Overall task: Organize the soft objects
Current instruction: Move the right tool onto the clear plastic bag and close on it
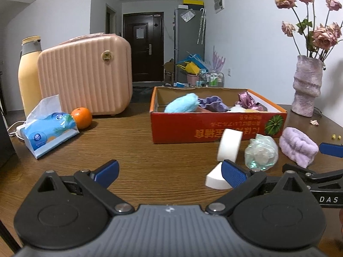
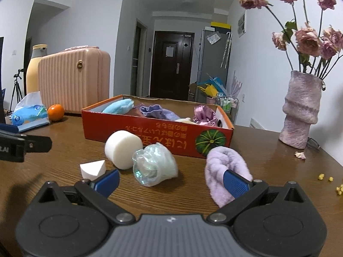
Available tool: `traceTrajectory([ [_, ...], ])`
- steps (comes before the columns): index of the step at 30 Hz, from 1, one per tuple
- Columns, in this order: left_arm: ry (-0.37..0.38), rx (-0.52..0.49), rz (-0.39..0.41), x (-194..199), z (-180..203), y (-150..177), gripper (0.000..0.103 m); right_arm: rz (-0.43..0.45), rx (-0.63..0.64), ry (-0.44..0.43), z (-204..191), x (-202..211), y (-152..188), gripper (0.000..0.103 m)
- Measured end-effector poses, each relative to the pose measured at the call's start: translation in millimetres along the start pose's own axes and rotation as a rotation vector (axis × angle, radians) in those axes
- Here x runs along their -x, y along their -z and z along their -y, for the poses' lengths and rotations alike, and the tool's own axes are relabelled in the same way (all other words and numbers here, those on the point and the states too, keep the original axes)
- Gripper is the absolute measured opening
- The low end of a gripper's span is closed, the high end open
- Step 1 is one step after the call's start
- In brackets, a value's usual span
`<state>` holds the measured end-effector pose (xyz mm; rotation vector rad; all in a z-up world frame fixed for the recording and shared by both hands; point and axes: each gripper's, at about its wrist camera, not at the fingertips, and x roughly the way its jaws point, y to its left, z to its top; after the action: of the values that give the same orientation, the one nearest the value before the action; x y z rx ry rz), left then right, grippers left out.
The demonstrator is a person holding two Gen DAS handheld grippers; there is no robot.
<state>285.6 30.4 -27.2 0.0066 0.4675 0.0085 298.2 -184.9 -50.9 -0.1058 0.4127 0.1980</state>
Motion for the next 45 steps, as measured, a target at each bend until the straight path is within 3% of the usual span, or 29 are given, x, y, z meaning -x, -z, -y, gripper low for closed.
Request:
traceTrajectory([
  [18, -0.046, 0.033, -0.005, -8, -28, -3, 0.103, -0.101, -0.042, 0.015, -15, -54, -14, 0.103],
  [31, -0.048, 0.031, -0.006, -8, -27, -3, 0.103, -0.144, -0.043, 0.026, -23, -87, -24, 0.096],
  [38, -0.047, 0.031, -0.006, -8, -27, -3, 0.103, -0.184, -0.042, 0.002, -24, -96, -25, 0.068],
  [45, -0.048, 0.031, -0.006, -8, -27, -3, 0.103, -0.191, -0.060, 0.005, -21, -96, -24, 0.049],
])
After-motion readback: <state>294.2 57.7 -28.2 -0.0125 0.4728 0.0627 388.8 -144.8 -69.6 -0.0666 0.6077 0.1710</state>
